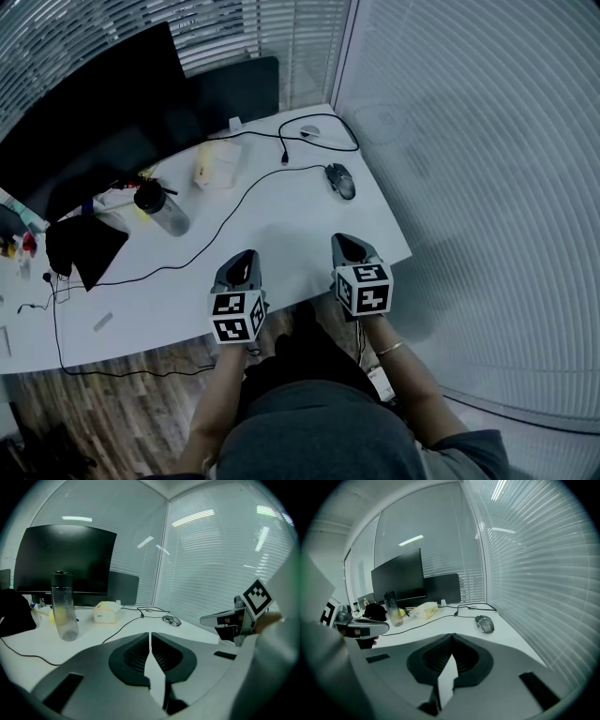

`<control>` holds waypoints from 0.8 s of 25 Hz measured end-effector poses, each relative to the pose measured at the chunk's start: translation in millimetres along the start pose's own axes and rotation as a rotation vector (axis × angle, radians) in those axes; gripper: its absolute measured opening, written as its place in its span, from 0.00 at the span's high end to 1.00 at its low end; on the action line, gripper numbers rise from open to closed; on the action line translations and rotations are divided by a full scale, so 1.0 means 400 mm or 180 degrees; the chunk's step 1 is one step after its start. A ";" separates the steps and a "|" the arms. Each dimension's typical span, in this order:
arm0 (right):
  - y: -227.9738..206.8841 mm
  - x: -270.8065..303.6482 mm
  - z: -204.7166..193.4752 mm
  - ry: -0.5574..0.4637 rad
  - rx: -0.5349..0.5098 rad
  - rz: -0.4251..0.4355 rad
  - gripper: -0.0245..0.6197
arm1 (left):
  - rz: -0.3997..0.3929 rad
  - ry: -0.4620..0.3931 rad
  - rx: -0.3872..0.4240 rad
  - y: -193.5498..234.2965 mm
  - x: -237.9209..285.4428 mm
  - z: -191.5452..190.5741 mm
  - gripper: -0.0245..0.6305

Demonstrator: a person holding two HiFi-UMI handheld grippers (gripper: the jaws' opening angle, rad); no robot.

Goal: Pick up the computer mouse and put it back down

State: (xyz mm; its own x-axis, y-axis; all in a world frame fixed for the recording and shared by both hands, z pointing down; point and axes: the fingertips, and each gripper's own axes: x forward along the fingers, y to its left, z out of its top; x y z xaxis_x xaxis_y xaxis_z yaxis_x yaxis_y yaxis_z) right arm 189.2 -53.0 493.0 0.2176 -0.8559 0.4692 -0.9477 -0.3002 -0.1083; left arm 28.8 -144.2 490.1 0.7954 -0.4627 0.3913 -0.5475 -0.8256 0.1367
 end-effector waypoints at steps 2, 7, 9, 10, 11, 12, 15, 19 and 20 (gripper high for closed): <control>0.004 -0.012 -0.006 -0.0022 0.0007 -0.0016 0.96 | -0.0006 -0.0002 0.0008 -0.001 -0.007 -0.005 0.91; 0.015 -0.035 -0.019 0.0003 0.0041 -0.0037 0.96 | -0.0014 0.0005 0.0011 -0.001 -0.025 -0.015 0.91; 0.022 -0.043 -0.023 0.0020 0.0037 -0.0028 0.96 | -0.0016 0.0004 0.0007 0.000 -0.033 -0.017 0.91; 0.028 -0.045 -0.023 0.0023 0.0033 -0.0017 0.96 | -0.0017 0.0003 0.0006 0.001 -0.037 -0.017 0.91; 0.034 -0.047 -0.023 0.0024 0.0030 -0.0003 0.96 | -0.0018 0.0001 0.0007 0.003 -0.040 -0.017 0.91; 0.040 -0.049 -0.023 0.0024 0.0028 0.0010 0.96 | -0.0018 -0.0001 0.0007 0.005 -0.044 -0.018 0.91; 0.055 -0.056 -0.021 0.0012 0.0030 0.0029 0.96 | -0.0020 -0.0008 0.0010 0.010 -0.053 -0.019 0.91; 0.068 -0.064 -0.024 0.0000 0.0037 0.0047 0.96 | -0.0018 -0.0020 -0.0002 0.015 -0.062 -0.023 0.91; 0.070 -0.066 -0.026 0.0002 0.0037 0.0048 0.96 | -0.0019 -0.0027 -0.0006 0.015 -0.064 -0.023 0.91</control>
State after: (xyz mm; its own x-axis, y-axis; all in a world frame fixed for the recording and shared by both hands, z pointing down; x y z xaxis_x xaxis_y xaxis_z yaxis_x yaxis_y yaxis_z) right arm 154.6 -34.3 486.6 0.2032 -0.8601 0.4679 -0.9481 -0.2922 -0.1255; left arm 2.8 -134.5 489.2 0.8008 -0.4605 0.3828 -0.5432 -0.8277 0.1407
